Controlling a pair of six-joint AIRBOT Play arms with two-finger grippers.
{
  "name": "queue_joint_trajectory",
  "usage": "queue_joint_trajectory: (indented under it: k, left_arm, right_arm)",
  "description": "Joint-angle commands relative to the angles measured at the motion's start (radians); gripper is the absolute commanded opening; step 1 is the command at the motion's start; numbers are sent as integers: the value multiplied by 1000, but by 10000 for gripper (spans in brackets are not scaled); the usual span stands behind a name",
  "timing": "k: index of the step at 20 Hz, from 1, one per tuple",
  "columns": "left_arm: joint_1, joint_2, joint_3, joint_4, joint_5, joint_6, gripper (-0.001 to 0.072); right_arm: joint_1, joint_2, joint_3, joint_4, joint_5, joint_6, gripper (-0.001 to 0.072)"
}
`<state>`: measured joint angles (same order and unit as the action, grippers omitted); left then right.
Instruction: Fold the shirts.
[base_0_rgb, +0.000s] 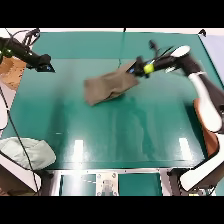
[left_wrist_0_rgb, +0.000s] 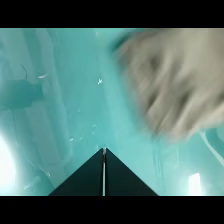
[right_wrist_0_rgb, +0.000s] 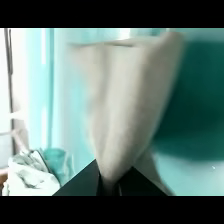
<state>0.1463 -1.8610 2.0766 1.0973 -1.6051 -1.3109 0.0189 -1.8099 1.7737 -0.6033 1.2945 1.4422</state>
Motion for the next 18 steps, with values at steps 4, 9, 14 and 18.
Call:
queue_joint_trajectory:
  k: [4,9,14,18]
  left_arm:
    - [0,0,0,2,-8,-7,22]
    - [0,0,-2,2,23,-26,22]
    - [0,0,-90,-2,27,-24,22]
    - [0,0,-99,-6,55,-24,22]
  right_arm:
    - [-344,260,125,-270,125,153,23]
    - [-639,332,126,-428,206,166,23]
    - [-843,341,126,-590,275,162,23]
    - [-922,394,129,-770,313,163,23]
